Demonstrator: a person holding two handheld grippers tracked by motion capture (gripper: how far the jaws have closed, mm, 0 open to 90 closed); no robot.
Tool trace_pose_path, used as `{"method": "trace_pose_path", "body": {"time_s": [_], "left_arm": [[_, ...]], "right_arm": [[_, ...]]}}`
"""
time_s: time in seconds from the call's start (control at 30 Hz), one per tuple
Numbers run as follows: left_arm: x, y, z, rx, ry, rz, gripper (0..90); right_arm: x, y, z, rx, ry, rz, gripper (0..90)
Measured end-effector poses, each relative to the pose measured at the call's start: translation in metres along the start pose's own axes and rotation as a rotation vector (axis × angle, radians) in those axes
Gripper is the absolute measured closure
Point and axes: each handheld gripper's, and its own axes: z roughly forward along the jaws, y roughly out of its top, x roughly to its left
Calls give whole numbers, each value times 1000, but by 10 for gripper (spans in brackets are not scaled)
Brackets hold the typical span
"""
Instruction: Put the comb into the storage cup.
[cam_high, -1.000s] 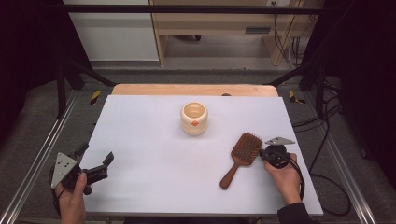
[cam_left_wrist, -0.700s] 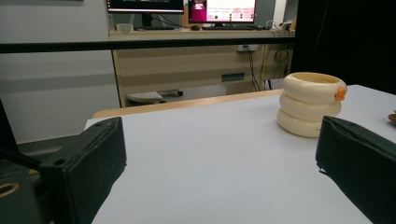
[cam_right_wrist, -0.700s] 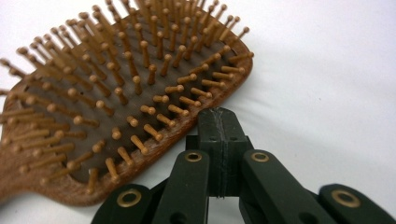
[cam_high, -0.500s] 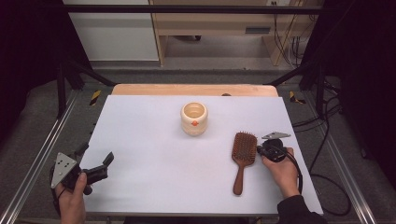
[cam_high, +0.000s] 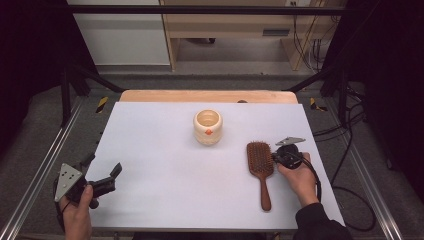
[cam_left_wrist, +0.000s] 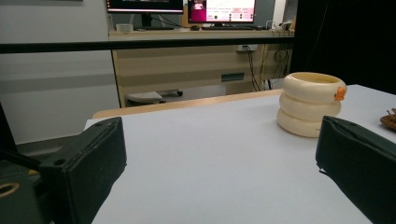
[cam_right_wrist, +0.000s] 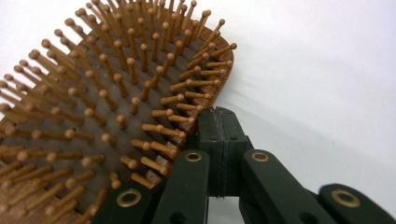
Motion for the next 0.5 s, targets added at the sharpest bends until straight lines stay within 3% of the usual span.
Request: {"method": "trace_pose_path", "body": {"time_s": [0.5], "left_arm": [[0, 0, 1, 2, -3, -1, 20]], "right_arm": [[8, 20, 11, 20, 6, -95, 900]]}}
